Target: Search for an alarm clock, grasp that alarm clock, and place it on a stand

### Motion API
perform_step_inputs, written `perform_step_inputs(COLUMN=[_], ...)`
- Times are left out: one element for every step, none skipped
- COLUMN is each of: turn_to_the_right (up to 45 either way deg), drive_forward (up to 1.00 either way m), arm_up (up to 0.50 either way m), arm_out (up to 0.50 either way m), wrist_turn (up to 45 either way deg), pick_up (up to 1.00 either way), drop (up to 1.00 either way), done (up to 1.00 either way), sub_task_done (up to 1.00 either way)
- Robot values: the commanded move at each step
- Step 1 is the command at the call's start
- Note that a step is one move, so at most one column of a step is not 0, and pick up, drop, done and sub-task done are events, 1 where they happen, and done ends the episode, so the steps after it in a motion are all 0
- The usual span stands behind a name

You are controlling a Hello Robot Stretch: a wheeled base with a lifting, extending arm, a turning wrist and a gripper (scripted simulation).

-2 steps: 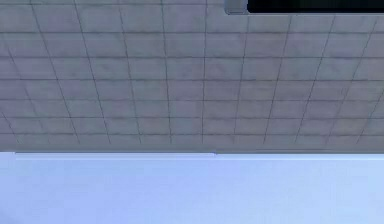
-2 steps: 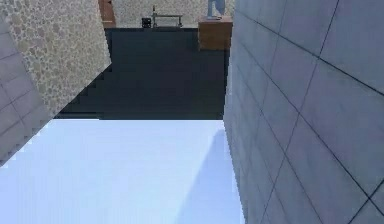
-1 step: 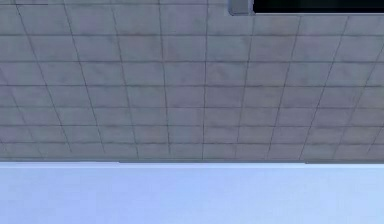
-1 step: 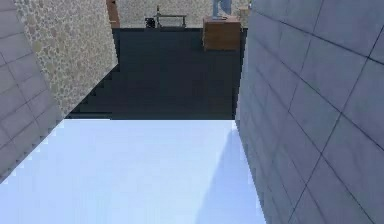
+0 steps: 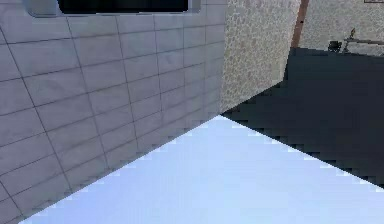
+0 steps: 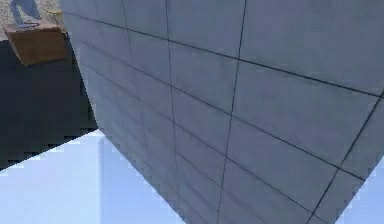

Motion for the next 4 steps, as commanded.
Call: perform_step_inputs(turn_to_the_right=[33.0, 0.0, 0.0, 0.0], drive_forward=[0.0, 1.0, 1.0, 1.0], arm_up=[0.0, 0.0, 0.0, 0.0], arm_out=[0.0, 0.0, 0.0, 0.0], wrist_turn=[0.0, 0.0, 0.0, 0.0], pick_up=[0.0, 0.0, 0.0, 0.0], drop=[0.0, 0.0, 0.0, 0.0], done=[0.0, 0.0, 0.0, 0.0], sub_task_done=[0.0, 0.0, 0.0, 0.0])
